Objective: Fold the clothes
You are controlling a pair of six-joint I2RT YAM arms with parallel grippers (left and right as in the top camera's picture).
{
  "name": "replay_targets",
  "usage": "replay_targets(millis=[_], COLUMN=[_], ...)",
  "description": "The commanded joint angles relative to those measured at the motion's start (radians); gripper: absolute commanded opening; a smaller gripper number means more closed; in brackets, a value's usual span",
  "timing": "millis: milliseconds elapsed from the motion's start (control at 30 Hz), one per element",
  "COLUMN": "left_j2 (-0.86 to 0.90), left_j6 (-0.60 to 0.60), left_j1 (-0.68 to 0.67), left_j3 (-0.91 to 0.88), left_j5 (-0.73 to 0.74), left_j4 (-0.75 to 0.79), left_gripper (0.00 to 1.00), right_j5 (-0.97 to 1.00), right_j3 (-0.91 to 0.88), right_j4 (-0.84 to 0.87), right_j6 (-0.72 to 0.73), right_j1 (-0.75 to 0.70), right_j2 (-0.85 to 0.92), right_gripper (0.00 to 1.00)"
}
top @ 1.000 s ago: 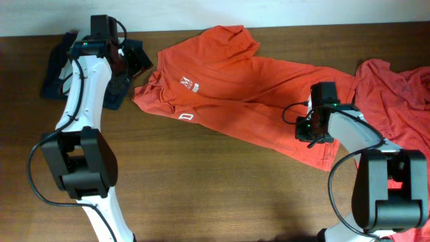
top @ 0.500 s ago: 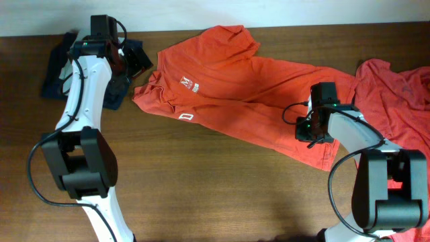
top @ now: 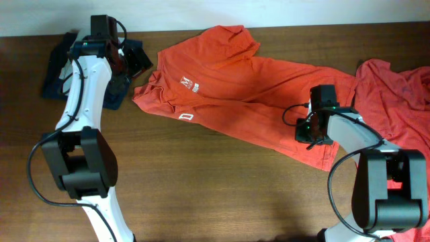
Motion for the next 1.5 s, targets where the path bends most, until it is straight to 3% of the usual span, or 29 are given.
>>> replay_targets(millis=[0, 433, 833, 1100, 1133, 1233, 1467], left_j2=[0.005, 0.005, 0.005, 0.005, 0.005, 0.005, 0.005], left_j6=[-0.006, -0.006, -0.006, -0.006, -0.006, -0.006, -0.006], left_j1=[-0.003, -0.003, -0.003, -0.003, -0.003, -0.003, -0.003], left_j3=[-0.006, -0.006, -0.006, -0.006, -0.006, -0.006, -0.006], left_j5=[0.01, 0.01, 0.01, 0.01, 0.01, 0.01, 0.01], left_j4=[0.001, 0.001, 0.001, 0.0, 0.001, 0.001, 0.0], left_gripper=[0.99, 0.99, 0.99, 0.99, 0.99, 0.99, 0.99], right_j5=[0.01, 0.18, 0.203, 0.319, 0.325, 0.325, 0.387], right_j3=[-0.012, 0.035, 0.035, 0.035, 0.035, 0.035, 0.035], right_j4=[0.009, 0.005, 0.105, 0.134, 0.137, 0.154, 0.238], right_j6=[0.016, 0.002, -0.05, -0.05, -0.05, -0.058, -0.057], right_j1=[-0.002, -0.002, -0.002, -0.004, -0.004, -0.004, -0.004], right_j2=[0.003, 0.003, 0.003, 0.003, 0.003, 0.003, 0.003], right_gripper=[0.04, 0.04, 0.04, 0.05, 0.05, 0.2, 0.22])
